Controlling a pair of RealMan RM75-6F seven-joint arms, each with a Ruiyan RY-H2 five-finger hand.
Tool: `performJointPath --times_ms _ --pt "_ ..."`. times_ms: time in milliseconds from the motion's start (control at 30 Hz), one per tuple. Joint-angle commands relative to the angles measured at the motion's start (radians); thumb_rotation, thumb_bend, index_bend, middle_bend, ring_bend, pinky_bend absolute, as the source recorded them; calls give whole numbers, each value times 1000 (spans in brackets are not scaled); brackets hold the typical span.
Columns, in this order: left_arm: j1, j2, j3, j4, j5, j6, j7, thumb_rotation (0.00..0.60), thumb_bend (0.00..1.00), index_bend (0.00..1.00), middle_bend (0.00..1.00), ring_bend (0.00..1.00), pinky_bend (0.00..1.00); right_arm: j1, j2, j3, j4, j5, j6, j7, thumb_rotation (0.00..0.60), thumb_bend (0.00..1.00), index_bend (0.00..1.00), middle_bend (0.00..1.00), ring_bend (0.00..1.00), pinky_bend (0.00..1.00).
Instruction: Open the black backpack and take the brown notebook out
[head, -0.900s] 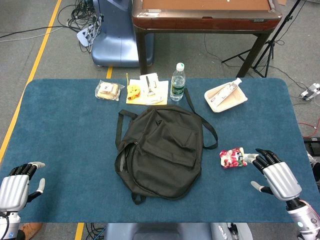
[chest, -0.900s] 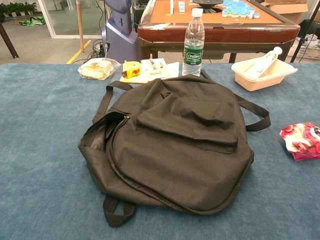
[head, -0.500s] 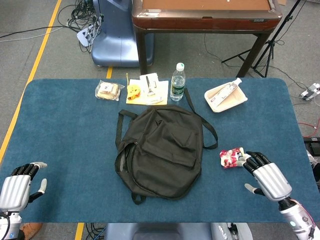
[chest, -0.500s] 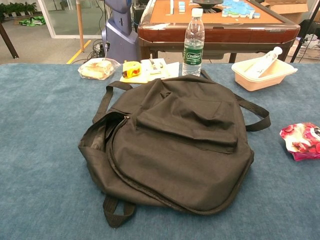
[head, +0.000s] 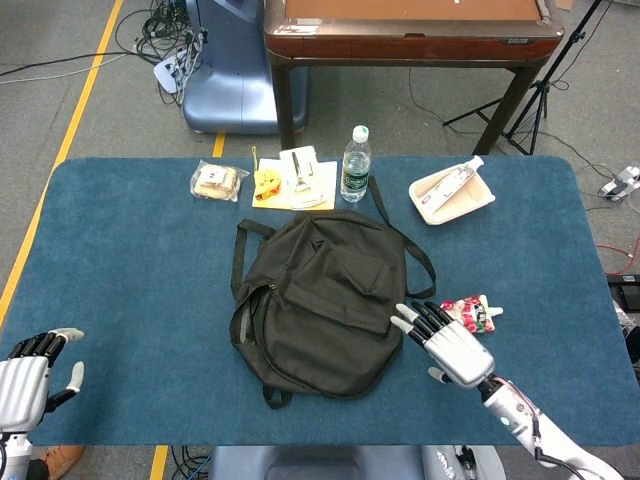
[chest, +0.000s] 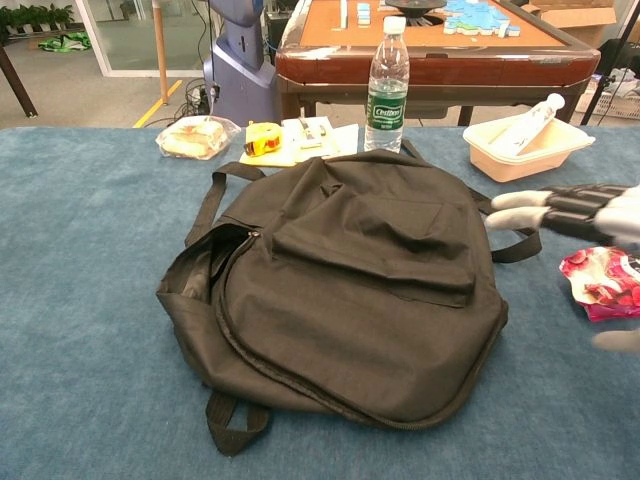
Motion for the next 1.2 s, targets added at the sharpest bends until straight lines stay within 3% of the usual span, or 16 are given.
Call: performJointPath --times_ms 33,467,800,1200 --pt "4 5 0 0 3 2 -5 600 403 311 307 277 261 42 -66 19 57 9 -39 -37 600 115 0 0 0 92" --pt "11 10 -5 1 10 -8 -32 600 403 311 307 277 262 108 -249 24 278 -21 -26 -61 600 116 0 0 0 72" --pt "14 22 -4 -2 12 -24 -63 600 402 311 307 277 261 158 -400 14 461 -54 20 -9 600 115 0 0 0 56" --pt "31 38 2 -11 22 -15 -82 600 402 310 307 277 261 182 -403 -21 383 -94 90 17 600 186 0 0 0 55"
